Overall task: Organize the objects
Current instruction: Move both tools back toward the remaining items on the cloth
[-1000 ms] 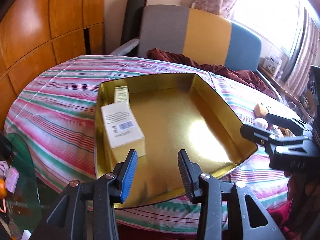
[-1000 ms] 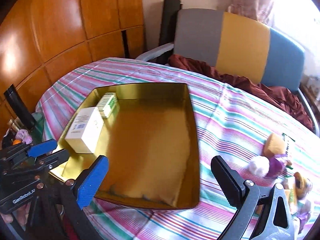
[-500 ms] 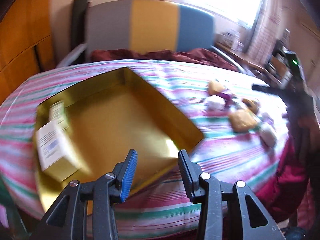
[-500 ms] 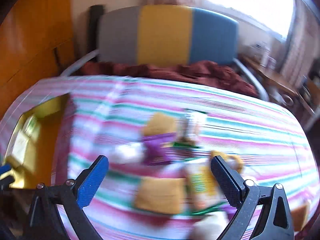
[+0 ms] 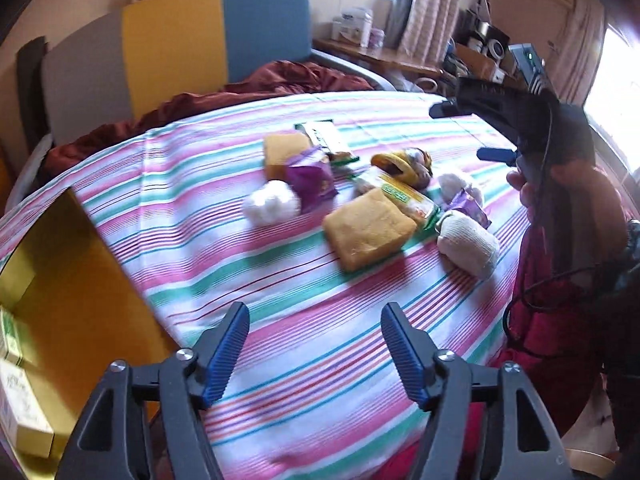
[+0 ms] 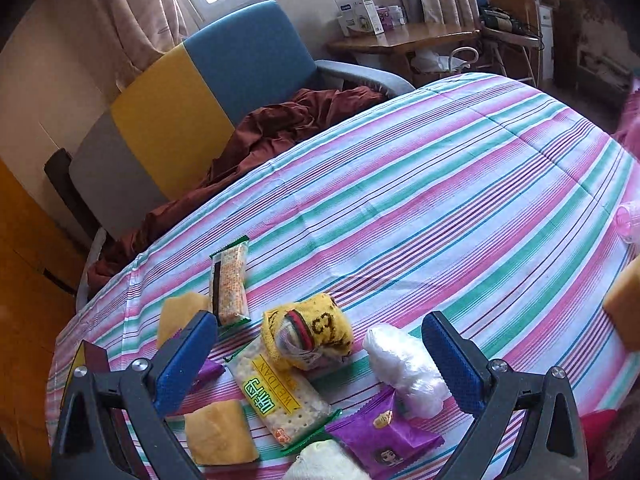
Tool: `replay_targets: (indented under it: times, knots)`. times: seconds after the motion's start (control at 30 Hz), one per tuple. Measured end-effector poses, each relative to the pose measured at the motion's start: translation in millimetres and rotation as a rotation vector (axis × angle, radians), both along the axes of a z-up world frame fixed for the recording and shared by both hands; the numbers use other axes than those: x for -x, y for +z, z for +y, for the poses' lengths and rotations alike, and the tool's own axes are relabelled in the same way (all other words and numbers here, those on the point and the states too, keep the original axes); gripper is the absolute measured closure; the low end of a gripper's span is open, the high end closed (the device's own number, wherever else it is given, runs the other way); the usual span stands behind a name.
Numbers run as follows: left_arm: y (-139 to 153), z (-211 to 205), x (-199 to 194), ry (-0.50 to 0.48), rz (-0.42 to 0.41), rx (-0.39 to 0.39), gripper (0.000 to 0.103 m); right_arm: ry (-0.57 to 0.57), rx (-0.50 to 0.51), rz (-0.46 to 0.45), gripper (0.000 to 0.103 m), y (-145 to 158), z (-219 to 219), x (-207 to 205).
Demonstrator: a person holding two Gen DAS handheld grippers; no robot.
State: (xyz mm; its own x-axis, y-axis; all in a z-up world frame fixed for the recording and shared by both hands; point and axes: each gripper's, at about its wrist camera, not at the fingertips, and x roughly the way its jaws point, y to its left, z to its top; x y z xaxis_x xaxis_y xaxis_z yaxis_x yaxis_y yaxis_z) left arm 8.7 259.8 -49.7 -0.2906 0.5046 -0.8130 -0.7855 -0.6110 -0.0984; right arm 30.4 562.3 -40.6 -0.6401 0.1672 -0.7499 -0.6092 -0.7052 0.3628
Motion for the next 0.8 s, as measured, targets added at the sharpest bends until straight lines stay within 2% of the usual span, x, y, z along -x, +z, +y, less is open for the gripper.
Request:
replay_targets:
  times: [0.1,0.27,0.4,0.5,0.63,0.7,0.8]
  knots:
    - [-9.0,24.9,0.6,-0.054,0.007,0.025,0.023,0.011,0.022,0.003,0.0,-3.4,-0.6,-2.4]
    - [-19.2,61.2,7.1,-0.106,0.013,0.049,0.021,0.023,0.062,0.005,0.0,-7.7,2.7,-3.5]
    - [-21.7,86.7,7.9,-0.16,0.065,0.071,0.02,0.019,0.096,0.015,0.0,-10.5,7.3,-4.5]
    - [-27.0,104.6,9.8,-0.212,0.074,0.087,0.019,0.02,0.123,0.018,0.0,-13.1,9.9,-4.3]
    - [-39.4,122.4,18.3,-0.227,0.068,0.111,0.018,0.031,0.134,0.018,0.0,-14.3,11.2,-1.9]
    - [-48.2,126.6,24.4,-0.216,0.034,0.11,0.018,0.035,0.134,0.018,0.0,-14.3,12.6,-1.4]
    - [-55.5,115.7,28.8,-0.162,-0.012,0.038,0.029,0.038,0.146,0.019,0.0,-15.1,15.2,-1.1]
